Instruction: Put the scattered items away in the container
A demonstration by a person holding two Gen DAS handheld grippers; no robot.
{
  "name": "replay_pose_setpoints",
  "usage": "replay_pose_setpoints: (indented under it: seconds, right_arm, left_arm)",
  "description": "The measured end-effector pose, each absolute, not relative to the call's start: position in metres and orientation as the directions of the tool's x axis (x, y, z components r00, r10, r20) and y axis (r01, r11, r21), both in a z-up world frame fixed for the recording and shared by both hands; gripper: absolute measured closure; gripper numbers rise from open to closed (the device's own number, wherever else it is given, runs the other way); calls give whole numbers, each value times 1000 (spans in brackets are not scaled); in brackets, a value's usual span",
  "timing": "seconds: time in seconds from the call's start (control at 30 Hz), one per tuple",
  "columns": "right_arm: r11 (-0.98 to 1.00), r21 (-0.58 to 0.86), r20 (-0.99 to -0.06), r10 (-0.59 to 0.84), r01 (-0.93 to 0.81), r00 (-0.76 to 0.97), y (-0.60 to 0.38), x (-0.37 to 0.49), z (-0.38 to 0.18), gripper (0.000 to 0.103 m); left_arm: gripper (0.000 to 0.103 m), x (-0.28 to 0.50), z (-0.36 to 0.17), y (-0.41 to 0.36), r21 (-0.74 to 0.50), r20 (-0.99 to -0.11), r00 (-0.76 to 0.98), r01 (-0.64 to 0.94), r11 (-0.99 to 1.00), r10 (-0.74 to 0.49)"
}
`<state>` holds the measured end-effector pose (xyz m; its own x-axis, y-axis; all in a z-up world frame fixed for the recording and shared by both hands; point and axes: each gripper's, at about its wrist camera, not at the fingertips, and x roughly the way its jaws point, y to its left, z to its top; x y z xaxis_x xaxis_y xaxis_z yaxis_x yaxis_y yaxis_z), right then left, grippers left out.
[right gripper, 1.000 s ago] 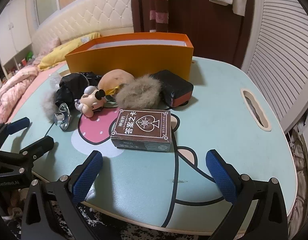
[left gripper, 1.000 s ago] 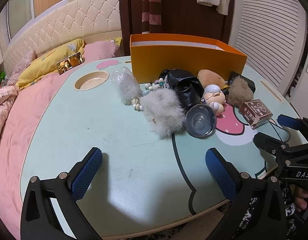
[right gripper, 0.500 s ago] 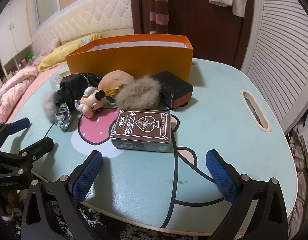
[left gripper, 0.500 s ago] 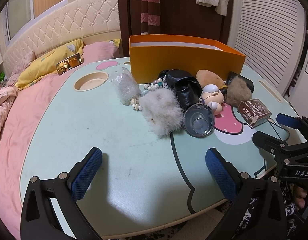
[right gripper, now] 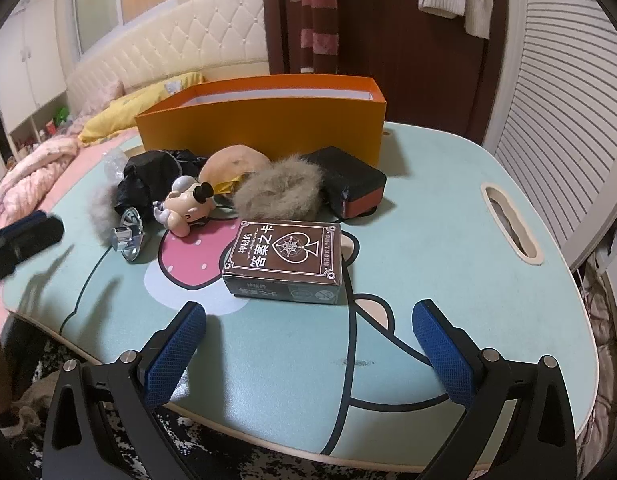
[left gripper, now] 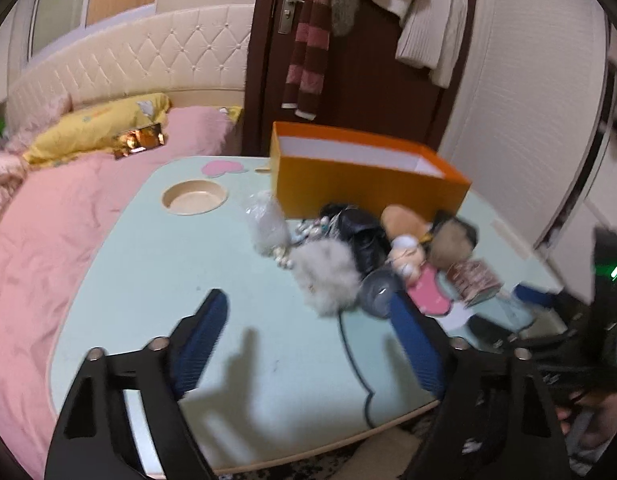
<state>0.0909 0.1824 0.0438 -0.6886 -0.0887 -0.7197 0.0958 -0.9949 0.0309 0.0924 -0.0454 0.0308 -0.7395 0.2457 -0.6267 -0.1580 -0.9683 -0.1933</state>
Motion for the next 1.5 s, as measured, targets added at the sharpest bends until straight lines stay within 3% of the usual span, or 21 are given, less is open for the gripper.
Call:
replay_pose_setpoints:
  seconds: [0.03,0.17,0.3,0.43,0.57,0.63,0.67,0.7,0.8,1.3,1.5]
  right_arm:
    - [-994,48,-713,-104,100,-693,184,92,45,0]
    - [-984,134,-648,-174,115,-741,198,99,57,2]
    - [-977,149,-603,-212,152,-769,196,100,68,3]
    - [-982,86,-638,-184,169,-748,178,85,65,13]
    - [-993,35,-669,-109,116,-735,175,69,59,14]
    - [-993,51,-680,-113,107,-725,177,63,57,14]
    - [-992,58,-686,-121,111,-717,177,62,55,16]
    - [-991,61,-691,-127,117,-711,176,62,54,25]
    - [-990,38,-706,-125,139,-697,170,64,49,48]
    - [-980,78,-623,-192,185,-759,168,78,86,48]
    - [-969,115,-572,-245,219,-783,167,59,121,48]
  left_arm:
    - [27,89,31,-47,-203,-633,-733,-156,-967,251]
    - [50,71,23,-46,-207,-673,-701,-127,-970,235]
    - [51,57,15,-45,-294,-686,-661,-129,-947,303]
    - [51,49,12,-37,-252,-698,-668,-109,-962,258]
    - [51,49,4,-36,-281,-701,-652,-119,-952,288]
    - [60,49,4,-34,-263,-703,-656,-119,-957,275]
    - [73,49,3,-33,-254,-706,-656,-117,-960,267]
    - [76,48,3,-34,-257,-707,-655,-115,-960,268]
    - [76,51,3,-39,-290,-693,-660,-111,-951,289]
    - [78,68,40,-56,-323,-603,-735,-129,-937,310]
    - [78,54,62,-57,-278,-587,-758,-141,-950,284]
